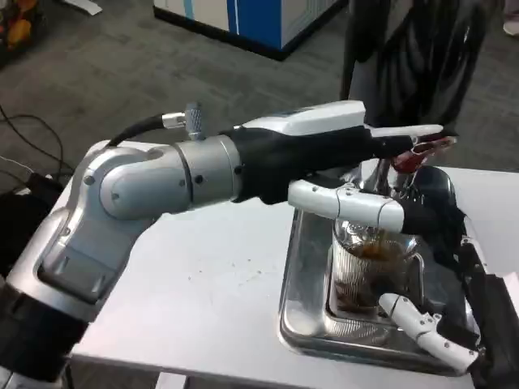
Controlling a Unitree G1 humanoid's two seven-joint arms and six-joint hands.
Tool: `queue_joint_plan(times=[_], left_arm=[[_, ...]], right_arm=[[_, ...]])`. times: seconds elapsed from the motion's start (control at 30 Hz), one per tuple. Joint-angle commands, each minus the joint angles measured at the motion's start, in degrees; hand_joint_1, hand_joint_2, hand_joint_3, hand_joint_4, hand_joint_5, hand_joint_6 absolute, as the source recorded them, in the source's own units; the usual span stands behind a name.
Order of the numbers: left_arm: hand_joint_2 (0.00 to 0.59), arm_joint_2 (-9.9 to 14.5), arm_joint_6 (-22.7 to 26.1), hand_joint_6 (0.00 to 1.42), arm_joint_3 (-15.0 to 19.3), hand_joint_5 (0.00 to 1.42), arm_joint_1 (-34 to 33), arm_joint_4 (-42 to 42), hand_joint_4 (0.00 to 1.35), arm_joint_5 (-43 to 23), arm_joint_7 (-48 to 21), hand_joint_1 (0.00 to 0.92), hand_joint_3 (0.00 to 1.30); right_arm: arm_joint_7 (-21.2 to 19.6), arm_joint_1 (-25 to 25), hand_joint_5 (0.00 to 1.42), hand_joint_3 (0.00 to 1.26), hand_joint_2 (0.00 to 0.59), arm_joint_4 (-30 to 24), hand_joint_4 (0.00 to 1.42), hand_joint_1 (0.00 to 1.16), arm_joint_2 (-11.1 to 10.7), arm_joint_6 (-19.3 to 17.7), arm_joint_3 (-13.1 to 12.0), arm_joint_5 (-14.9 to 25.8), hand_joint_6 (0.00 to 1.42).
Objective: Grasp the cup under the faucet to collect the drink, then remove the cup.
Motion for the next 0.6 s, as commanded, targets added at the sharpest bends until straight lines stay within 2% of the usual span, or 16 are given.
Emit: queue_joint_plan(times=[0.03, 0.6], left_arm=[[0.04, 1.5, 0.6, 0.0, -1.6, 0.05, 1.9, 1.4, 0.0, 2.1, -2.3, 0.0, 0.05], [0.025, 2.1, -0.1, 0.0, -1.3, 0.05, 1.9, 1.9, 0.0, 1.9, -2.3, 0.0, 0.05]], right_arm=[[-1.7, -1.4, 0.12, 0.0, 0.217, 1.9, 0.01, 0.65, 0.9, 0.7, 0.8, -0.9, 0.02], [-4.7, -4.2, 0.11, 0.0, 0.217, 5.8, 0.0, 0.65, 2.7, 1.5, 2.3, -2.5, 0.0]])
